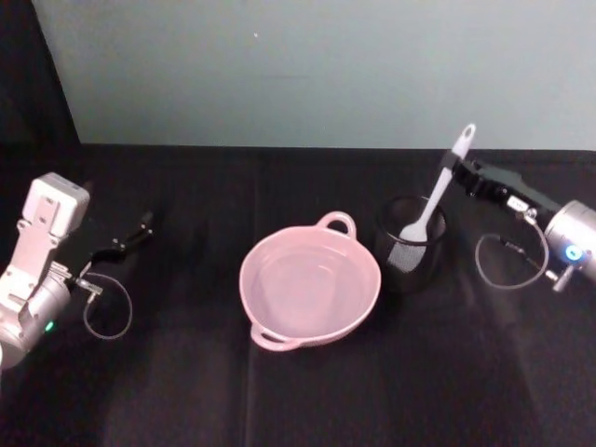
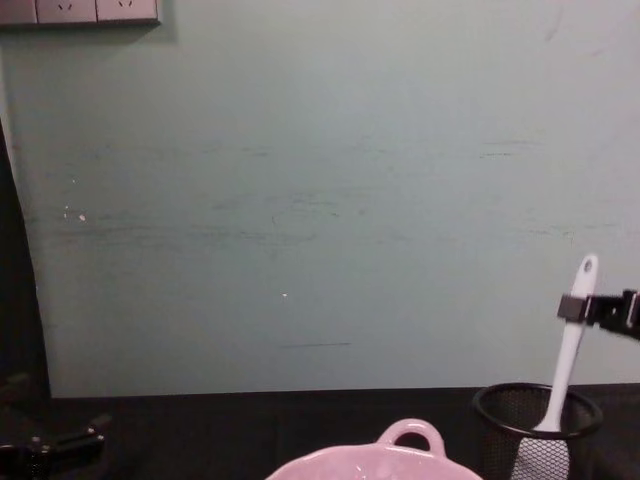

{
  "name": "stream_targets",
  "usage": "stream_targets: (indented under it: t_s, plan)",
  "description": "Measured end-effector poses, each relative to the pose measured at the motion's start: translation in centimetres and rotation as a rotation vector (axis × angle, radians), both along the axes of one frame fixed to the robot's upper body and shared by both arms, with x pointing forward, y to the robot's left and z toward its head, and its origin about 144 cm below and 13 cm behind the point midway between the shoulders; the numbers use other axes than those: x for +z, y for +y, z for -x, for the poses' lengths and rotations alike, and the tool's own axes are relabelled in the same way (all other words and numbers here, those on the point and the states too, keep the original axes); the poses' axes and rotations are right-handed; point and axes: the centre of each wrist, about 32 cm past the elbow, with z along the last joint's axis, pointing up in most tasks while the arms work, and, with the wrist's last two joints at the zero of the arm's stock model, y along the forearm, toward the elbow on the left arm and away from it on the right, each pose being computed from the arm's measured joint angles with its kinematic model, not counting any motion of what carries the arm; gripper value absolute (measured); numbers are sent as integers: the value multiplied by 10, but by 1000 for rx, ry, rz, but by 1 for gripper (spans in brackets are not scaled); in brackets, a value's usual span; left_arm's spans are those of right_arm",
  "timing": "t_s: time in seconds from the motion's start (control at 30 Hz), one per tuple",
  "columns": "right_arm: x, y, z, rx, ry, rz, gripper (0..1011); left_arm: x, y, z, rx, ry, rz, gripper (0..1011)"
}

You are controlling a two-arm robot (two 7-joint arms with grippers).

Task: Use the one hand to pick up the spoon and stir the clear water in the bowl.

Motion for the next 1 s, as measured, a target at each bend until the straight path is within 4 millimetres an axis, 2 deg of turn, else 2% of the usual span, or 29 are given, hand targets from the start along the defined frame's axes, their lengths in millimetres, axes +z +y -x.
stream_targets:
  t_s: [0.17,0.4,0.6,0.8,0.9,0.93,1.0]
  plan:
    - [24,-1,4,17,-86,69,112,0,0,0,0,0,0,1011]
    - [74,-2,15,42,-222,168,112,0,0,0,0,0,0,1011]
    - [103,5,20,78,-325,222,112,0,0,0,0,0,0,1011]
    - [115,21,17,156,-383,227,112,0,0,0,0,0,0,1011]
    - [108,40,13,228,-404,210,112,0,0,0,0,0,0,1011]
    - [108,40,13,228,-404,210,112,0,0,0,0,0,0,1011]
    - [98,51,10,275,-408,200,112,0,0,0,0,0,0,1011]
